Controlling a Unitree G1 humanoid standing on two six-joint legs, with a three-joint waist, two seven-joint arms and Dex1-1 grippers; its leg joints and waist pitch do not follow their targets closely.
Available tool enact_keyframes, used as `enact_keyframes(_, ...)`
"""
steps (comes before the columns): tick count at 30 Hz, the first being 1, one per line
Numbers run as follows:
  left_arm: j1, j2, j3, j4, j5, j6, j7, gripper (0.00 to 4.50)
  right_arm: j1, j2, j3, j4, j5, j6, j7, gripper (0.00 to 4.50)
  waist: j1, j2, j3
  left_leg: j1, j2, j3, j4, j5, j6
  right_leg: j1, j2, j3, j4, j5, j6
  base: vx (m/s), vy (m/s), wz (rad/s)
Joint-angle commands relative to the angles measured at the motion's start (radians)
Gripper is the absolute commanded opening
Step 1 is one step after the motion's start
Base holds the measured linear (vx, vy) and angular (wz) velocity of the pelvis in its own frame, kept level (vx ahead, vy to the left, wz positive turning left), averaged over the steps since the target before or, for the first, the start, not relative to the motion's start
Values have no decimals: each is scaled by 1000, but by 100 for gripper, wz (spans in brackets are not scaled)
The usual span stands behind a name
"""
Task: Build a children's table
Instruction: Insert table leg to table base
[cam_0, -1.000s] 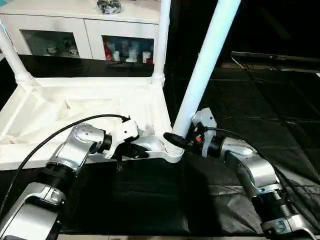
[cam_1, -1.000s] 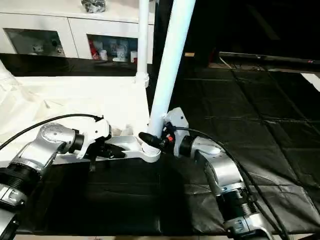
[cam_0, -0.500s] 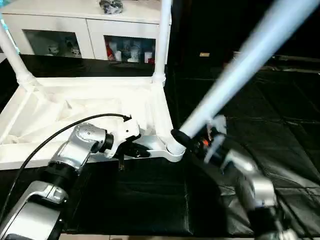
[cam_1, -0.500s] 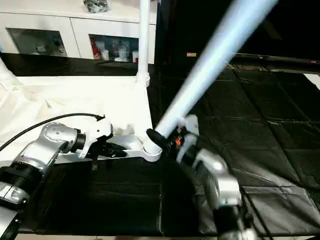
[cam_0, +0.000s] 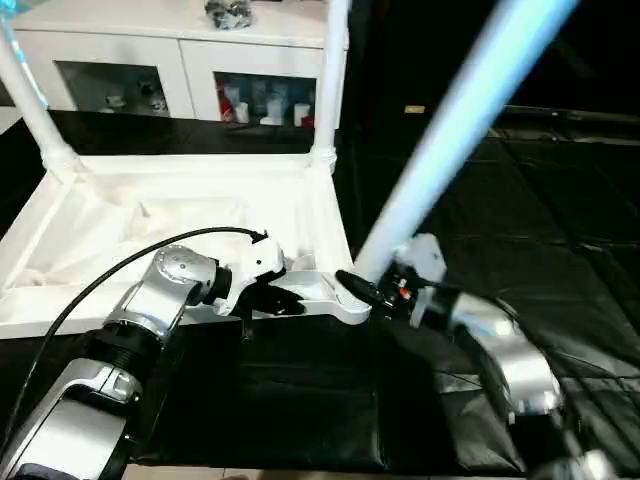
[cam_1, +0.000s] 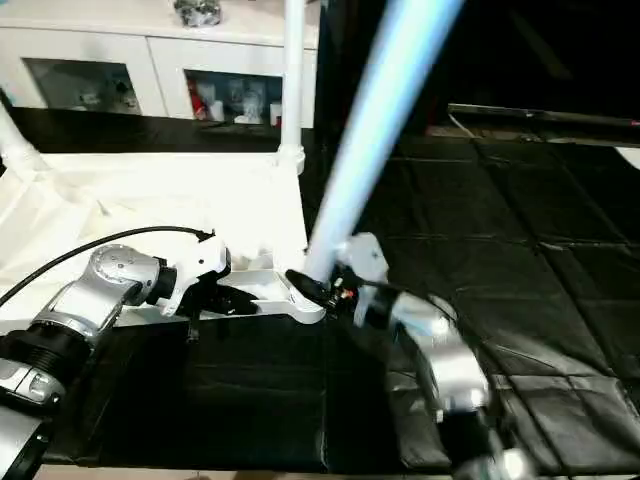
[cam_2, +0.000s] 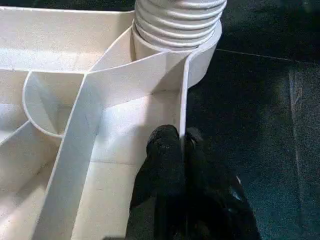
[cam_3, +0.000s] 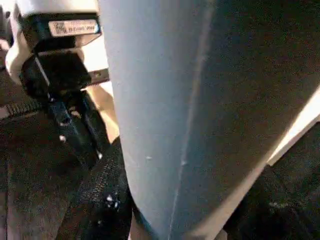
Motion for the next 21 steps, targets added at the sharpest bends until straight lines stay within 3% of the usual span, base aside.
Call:
enact_keyframes(1,-23,11,52,0,-2,-3,87,0,27,-2,67,160,-68,34,41,191,3,9,-45,1,55,-21,-87,-262,-2,34,-94,50,-96,-327,-208,0,0,0)
enact_keyframes(2,-20,12,50,-4,-1,-5,85,0,17,0,73,179,-69,26,46,191,0,0,-46,2,56,-20,-87,-271,-4,31,-93,50,-97,-340,-204,0,0,0)
enact_keyframes(7,-20,19,32,-26,-2,-27,32,0,5,-1,98,191,-51,20,124,191,-2,-1,-49,4,58,-21,-88,-276,-2,29,-93,52,-98,-326,-195,0,0,0)
enact_keyframes(9,-26,23,19,-35,-4,-41,-8,0,0,-2,108,188,-40,26,180,191,-1,-5,-52,2,57,-18,-85,-237,12,32,-92,52,-91,-261,-211,0,0,0)
enact_keyframes(15,-21,39,-25,-68,0,-63,-105,0,-7,-21,138,158,-15,41,299,191,5,-3,-61,1,56,-12,-77,-129,52,42,-89,48,-71,-43,-265,0,0,0)
enact_keyframes(17,-17,43,-38,-75,8,-67,-115,0,-7,-24,148,148,-6,47,331,191,8,-3,-61,2,56,-11,-76,-117,60,44,-90,47,-69,-14,-276,0,0,0)
enact_keyframes(21,-23,42,-48,-64,21,-77,-119,0,2,-29,170,119,-7,61,369,191,12,-1,-58,5,59,-13,-81,-153,46,44,-90,44,-74,-60,-271,0,0,0)
